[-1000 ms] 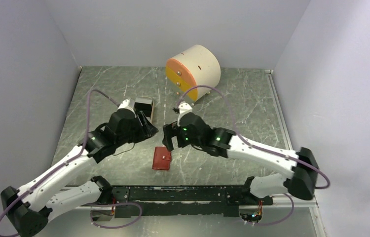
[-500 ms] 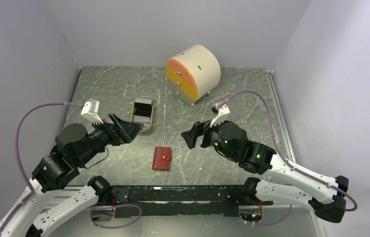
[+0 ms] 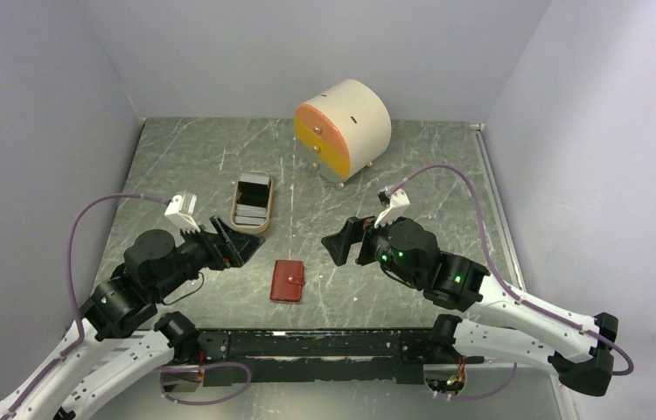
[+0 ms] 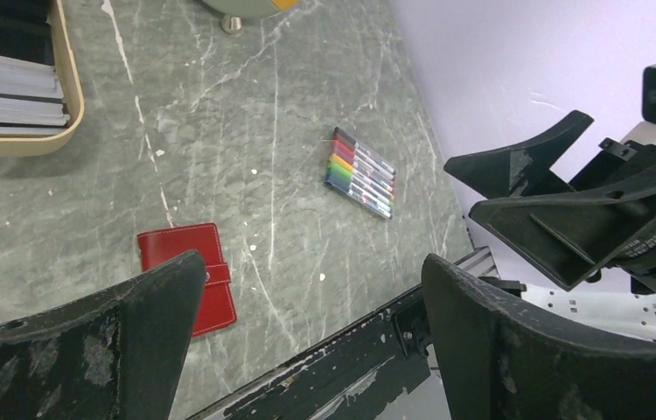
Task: Put the credit cards into the card holder
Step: Reset both arms
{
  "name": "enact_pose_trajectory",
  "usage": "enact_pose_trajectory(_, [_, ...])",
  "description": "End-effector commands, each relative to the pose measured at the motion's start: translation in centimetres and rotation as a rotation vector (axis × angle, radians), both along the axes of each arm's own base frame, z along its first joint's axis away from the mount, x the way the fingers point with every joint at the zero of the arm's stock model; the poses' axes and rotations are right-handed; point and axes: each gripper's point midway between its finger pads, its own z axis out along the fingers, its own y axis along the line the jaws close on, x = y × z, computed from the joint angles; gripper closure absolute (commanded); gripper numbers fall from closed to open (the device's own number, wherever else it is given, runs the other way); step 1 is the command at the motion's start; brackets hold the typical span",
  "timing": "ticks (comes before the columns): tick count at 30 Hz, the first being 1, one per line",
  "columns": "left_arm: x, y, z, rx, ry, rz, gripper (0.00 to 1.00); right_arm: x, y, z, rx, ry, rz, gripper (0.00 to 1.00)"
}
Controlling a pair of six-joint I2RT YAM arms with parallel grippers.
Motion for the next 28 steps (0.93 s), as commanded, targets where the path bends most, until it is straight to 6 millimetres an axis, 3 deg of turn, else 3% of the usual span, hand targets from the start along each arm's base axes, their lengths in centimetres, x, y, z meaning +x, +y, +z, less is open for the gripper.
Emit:
enact_pose_trajectory(1, [-0.3,-0.4,2.1,-0.09,-0.088,-0.026,0.02,0.3,-0.1,0.8,0.035,-0.011,-0.018,0.0])
enact_pose_trajectory(15, [-0.4,0.0,2.1,-0.096,-0.083,-0.012,0.02,0.7,0.2,0.4,0.031,0.038,-0.058,0.0])
enact_pose_trajectory(28, [-0.3,0.1,1.8,-0.09,-0.076,-0.004,0.02,0.7,-0.1,1.3,0.054,0.005,-0.055,0.0])
